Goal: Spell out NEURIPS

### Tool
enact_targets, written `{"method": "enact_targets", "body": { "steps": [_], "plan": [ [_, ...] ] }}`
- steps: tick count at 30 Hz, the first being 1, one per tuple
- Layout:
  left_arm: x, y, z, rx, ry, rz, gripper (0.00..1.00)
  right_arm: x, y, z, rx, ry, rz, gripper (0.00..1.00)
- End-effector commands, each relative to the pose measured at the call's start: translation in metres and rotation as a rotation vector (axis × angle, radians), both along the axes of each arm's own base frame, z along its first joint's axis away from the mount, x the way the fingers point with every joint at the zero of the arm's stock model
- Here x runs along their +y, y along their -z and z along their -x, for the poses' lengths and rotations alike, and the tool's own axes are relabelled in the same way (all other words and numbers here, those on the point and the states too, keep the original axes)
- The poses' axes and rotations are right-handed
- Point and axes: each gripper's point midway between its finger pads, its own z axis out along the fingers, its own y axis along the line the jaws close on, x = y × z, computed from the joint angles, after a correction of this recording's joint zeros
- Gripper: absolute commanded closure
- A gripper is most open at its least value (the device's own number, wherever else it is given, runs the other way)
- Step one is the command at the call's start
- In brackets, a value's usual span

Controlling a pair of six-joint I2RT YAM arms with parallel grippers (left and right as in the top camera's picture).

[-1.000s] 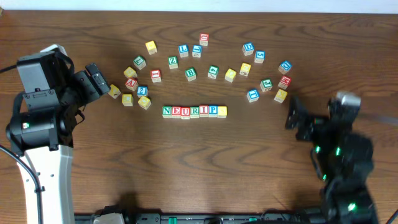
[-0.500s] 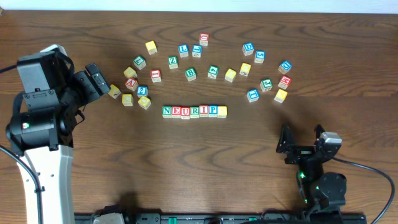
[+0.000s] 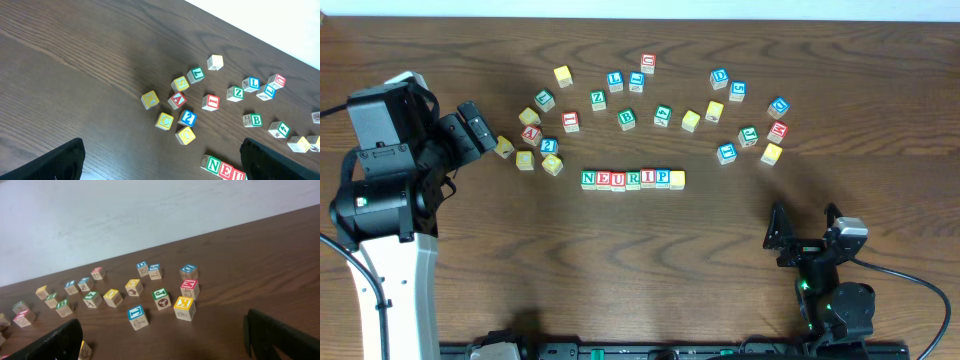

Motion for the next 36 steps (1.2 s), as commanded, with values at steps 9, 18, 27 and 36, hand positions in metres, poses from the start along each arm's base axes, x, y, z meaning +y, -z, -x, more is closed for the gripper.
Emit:
{"method": "enact_targets", "body": {
  "steps": [9, 18, 27, 36],
  "plan": [
    [0.0049, -0.0076, -0.0013, -0.014, -0.010, -0.020, 0.02, -0.0028, 0.0002, 0.0001, -0.005, 0.013, 0.016, 0.01],
    [0.0048, -0.0075, -0.0013, -0.013, -0.010, -0.020, 0.02, -0.0028, 0.0002, 0.0001, -0.005, 0.013, 0.016, 0.01],
    [0.0049, -0.0076, -0.0013, -0.014, -0.010, -0.020, 0.02, -0.0028, 0.0002, 0.0001, -0.005, 0.013, 0.016, 0.01],
    [0.0065, -0.0141, 0.0080, -0.026, -0.024, -0.037, 0.02, -0.0028, 0.0002, 0.0001, -0.005, 0.013, 0.016, 0.01]
  ]
}}
